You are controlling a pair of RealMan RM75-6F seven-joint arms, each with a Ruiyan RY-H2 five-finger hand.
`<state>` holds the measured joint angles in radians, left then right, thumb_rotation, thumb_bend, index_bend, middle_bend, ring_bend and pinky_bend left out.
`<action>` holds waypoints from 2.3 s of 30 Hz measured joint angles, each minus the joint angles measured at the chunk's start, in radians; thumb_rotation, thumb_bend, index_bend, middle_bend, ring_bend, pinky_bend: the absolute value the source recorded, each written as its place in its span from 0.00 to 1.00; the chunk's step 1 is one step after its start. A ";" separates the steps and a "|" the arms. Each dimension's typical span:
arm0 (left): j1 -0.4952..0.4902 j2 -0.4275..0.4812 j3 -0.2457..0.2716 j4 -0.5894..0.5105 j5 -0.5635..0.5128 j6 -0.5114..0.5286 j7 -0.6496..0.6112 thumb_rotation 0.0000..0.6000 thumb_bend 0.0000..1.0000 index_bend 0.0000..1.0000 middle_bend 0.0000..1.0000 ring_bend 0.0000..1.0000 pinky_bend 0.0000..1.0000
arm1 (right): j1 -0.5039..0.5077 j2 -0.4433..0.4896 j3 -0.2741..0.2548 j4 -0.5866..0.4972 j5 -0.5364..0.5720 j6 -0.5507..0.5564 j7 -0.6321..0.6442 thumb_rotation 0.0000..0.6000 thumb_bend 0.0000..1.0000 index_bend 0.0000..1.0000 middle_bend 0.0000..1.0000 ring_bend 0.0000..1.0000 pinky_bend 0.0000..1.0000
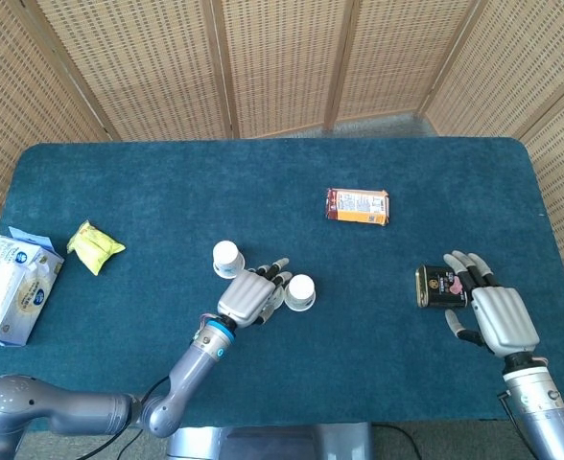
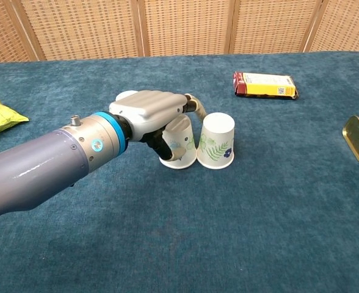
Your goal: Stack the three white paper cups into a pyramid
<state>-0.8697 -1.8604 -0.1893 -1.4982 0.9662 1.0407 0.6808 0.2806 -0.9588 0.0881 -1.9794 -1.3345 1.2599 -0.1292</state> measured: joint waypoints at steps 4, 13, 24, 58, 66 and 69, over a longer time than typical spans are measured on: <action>0.004 0.007 0.004 -0.011 -0.002 0.004 -0.001 1.00 0.44 0.12 0.03 0.19 0.47 | -0.002 0.001 0.000 -0.003 -0.004 0.001 0.001 1.00 0.45 0.03 0.01 0.00 0.41; 0.009 0.015 0.011 -0.030 -0.027 0.015 0.021 1.00 0.42 0.01 0.00 0.02 0.35 | -0.003 0.003 0.001 -0.007 -0.008 -0.001 0.001 1.00 0.45 0.03 0.01 0.00 0.41; 0.016 0.089 0.012 -0.126 -0.041 0.032 0.041 1.00 0.42 0.00 0.00 0.00 0.07 | 0.001 -0.008 0.004 -0.013 -0.005 -0.008 -0.006 1.00 0.45 0.02 0.01 0.00 0.41; -0.024 0.449 0.038 -0.240 -0.215 -0.085 -0.036 1.00 0.42 0.00 0.00 0.00 0.00 | 0.034 -0.058 0.019 0.009 0.036 -0.041 -0.036 1.00 0.45 0.01 0.01 0.00 0.41; -0.057 0.394 0.034 -0.161 -0.259 -0.122 -0.066 1.00 0.42 0.00 0.00 0.00 0.02 | 0.034 -0.061 0.023 0.010 0.050 -0.039 -0.037 1.00 0.45 0.02 0.01 0.00 0.41; -0.069 0.374 0.030 -0.131 -0.276 -0.146 -0.088 1.00 0.42 0.00 0.00 0.00 0.07 | 0.037 -0.065 0.024 0.011 0.057 -0.042 -0.041 1.00 0.45 0.02 0.01 0.00 0.41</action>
<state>-0.9383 -1.4861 -0.1595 -1.6294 0.6902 0.8945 0.5927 0.3173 -1.0236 0.1123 -1.9685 -1.2777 1.2180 -0.1703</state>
